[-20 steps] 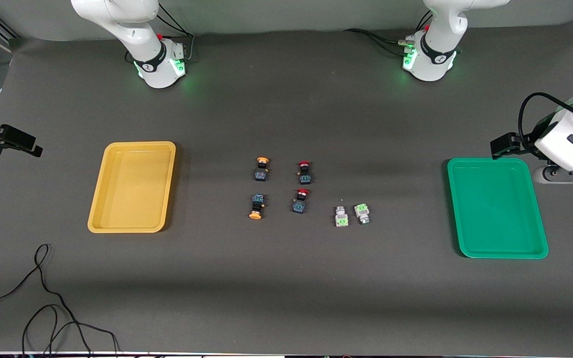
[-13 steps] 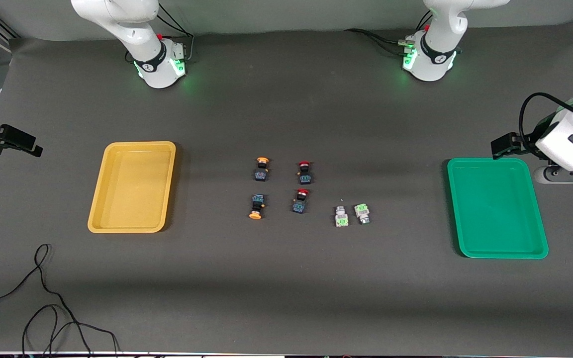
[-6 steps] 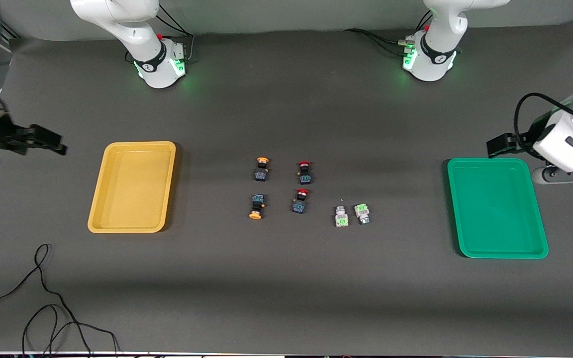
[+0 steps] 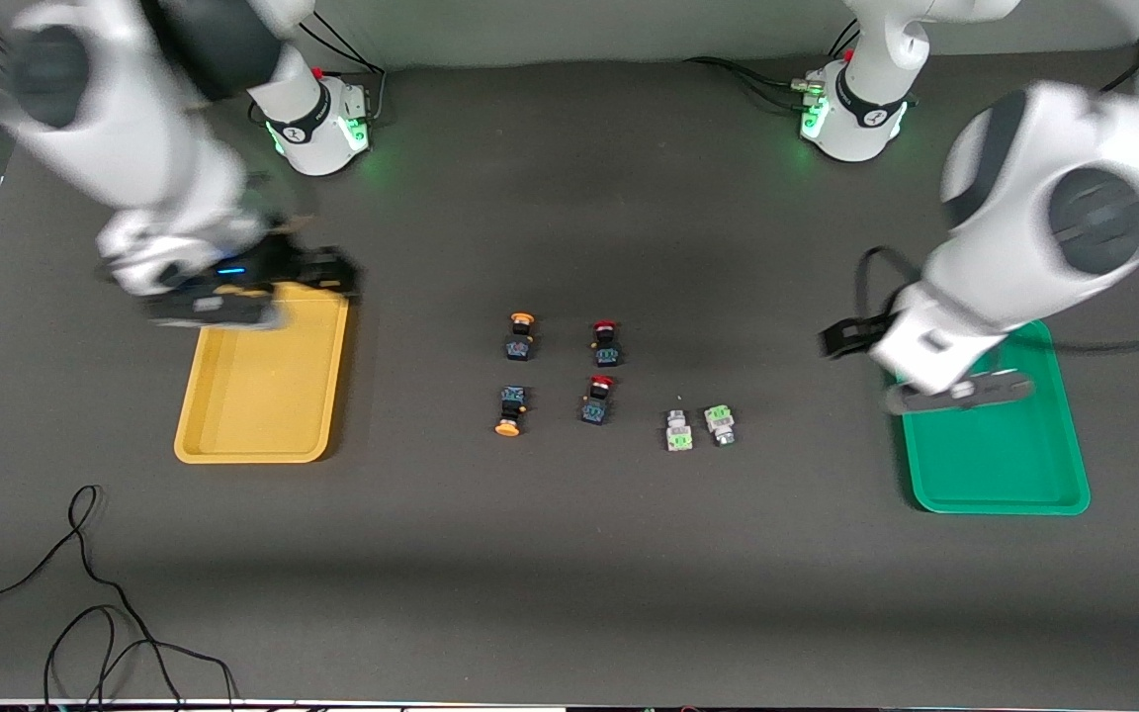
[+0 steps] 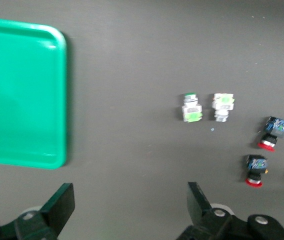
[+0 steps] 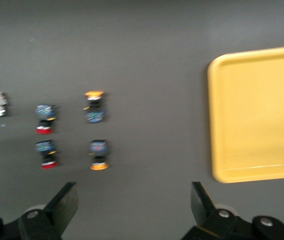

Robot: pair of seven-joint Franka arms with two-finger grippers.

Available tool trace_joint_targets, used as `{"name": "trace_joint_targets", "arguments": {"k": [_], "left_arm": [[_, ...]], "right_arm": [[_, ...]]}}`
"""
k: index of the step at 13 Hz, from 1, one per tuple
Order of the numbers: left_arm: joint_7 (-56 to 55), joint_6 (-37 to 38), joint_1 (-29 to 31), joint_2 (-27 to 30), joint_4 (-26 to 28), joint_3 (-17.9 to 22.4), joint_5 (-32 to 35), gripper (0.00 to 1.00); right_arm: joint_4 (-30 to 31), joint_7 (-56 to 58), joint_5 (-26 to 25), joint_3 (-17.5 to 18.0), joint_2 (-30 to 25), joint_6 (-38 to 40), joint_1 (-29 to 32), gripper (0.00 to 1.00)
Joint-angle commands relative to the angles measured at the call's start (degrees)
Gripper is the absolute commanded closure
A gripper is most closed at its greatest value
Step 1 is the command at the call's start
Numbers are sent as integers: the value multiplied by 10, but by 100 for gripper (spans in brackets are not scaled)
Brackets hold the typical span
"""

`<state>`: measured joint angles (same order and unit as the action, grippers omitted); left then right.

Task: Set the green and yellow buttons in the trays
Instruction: 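Reach the right gripper to a yellow button while the left gripper reaches a green button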

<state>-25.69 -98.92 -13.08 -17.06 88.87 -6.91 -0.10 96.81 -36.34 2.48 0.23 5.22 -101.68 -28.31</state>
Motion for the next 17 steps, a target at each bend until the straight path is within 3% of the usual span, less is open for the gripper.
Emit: {"name": "trace_joint_targets", "arguments": {"k": [1,4,6,8,10,14,17], "left_arm": [[-19,-63,-19,-60,2,7,-3,0],[-25,-149,-40,-128,13,4,-7,0],[-68,-215,-60,-179,17,5,-5,0],[-94,-273,-70,-218,17,5,-5,0],[-95,-301,-77,-242,20,5,-4,0],[-93,-391,-75,-254,89,7,5,0],[-94,-386,-73,-246,95,6,5,0]], "right_arm": [[-6,-92,-3,-9,29,-31,-83,0],[23,-104,-5,-10,32,-49,-119,0],[85,-103,-6,-10,36,-120,-126,0],[136,-102,-12,-10,71,-204,-126,0],[139,-103,-26,-10,127,-258,-126,0],[138,-102,-27,-11,209,-351,-126,0],[138,-103,-27,-12,240,-390,-126,0]]}}
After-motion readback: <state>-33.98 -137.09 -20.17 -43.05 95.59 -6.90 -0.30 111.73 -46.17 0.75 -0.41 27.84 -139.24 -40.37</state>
